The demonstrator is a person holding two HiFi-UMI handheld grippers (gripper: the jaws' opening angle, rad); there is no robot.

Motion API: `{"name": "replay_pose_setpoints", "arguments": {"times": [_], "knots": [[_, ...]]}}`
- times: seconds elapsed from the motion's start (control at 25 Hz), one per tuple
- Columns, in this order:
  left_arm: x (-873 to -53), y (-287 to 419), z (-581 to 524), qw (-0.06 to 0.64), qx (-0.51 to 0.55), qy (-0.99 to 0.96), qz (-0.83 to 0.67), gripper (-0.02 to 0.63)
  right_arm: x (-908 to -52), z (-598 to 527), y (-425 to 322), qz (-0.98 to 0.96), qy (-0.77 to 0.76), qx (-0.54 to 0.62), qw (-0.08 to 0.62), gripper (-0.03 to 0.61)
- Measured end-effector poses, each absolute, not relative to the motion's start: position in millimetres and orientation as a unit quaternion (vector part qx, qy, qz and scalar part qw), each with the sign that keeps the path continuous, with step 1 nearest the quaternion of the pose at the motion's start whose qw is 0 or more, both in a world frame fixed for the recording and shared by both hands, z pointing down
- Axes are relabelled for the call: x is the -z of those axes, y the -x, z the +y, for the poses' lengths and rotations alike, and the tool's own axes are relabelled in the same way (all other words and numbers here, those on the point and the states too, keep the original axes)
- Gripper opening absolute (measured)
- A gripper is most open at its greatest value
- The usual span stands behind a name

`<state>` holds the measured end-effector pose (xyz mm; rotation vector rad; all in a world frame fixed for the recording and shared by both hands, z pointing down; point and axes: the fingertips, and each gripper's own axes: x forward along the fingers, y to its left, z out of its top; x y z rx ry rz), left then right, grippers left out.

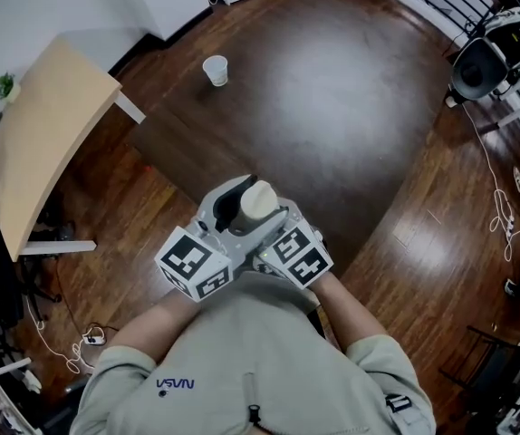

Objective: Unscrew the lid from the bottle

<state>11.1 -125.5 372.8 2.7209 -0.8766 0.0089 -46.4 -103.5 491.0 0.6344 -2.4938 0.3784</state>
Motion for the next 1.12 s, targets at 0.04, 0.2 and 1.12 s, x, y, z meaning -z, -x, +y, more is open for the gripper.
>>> {"name": "replay_pose_setpoints", "arguments": {"times": [0.04,0.2,1.12], "knots": [[-368.7,-12.8,-123.2,0.139,0.003,-0.946,-0.291,0.315,-490.6,-99.3,45.5,-0.928,-0.220,-0.141,0.265,0.299],[-348.3,-10.6,-110.9,0.150,0.033,-0.961,-0.230,0.336,-474.7,-76.0,48.1,-0.950,-0.130,-0.148,0.241,0.299],[-309.8,-19.7,-61.1,0.206,0.064,-0.972,0.094,0.310,-376.2,20.9,42.1,-0.914,0.308,-0.251,0.085,0.299]]}}
